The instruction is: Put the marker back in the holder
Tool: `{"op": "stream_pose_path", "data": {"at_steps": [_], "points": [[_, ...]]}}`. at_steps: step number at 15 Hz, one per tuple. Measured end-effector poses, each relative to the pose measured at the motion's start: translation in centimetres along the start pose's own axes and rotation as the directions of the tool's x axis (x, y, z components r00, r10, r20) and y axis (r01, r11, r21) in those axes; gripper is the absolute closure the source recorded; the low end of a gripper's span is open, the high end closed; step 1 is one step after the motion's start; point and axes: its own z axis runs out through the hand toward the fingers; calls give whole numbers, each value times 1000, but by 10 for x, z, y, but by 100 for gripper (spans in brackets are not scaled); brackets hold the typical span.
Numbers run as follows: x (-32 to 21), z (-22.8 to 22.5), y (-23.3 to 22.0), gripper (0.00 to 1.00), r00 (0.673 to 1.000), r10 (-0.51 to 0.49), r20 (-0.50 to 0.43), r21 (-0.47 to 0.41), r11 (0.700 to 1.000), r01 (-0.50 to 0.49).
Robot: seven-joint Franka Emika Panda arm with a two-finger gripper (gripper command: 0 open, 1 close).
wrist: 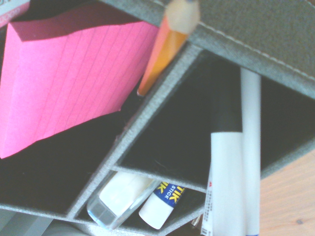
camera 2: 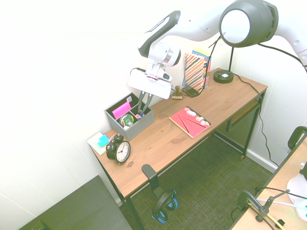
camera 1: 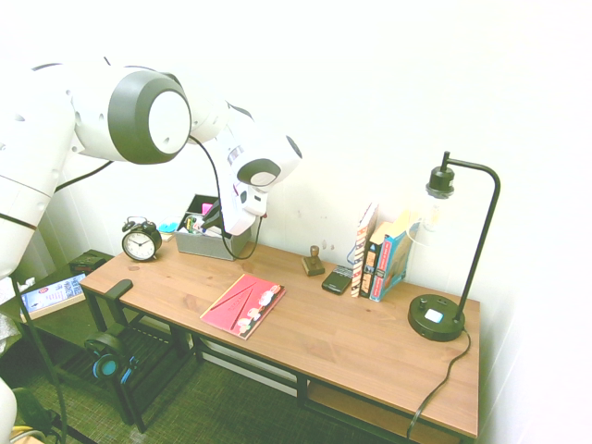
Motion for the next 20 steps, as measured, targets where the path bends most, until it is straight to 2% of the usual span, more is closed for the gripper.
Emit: {"op": "stream_pose_path", "data": {"at_steps": [7,8,11,13,16,18,20], "points": [[-1,-16,-1,0,1000,-18,6,-4,1000,18],[-6,-22,0,0,999,-51,-3,-5,999,51],[-39,-80,33,0,977,-165,-138,-72,985,156],[-49,-116,68,0,942,-227,-246,-118,972,203],[-82,-134,115,0,868,-327,-374,-176,944,280],[-104,-130,143,0,799,-390,-458,-214,921,326],[-109,-125,169,0,715,-441,-543,-252,897,362]]}}
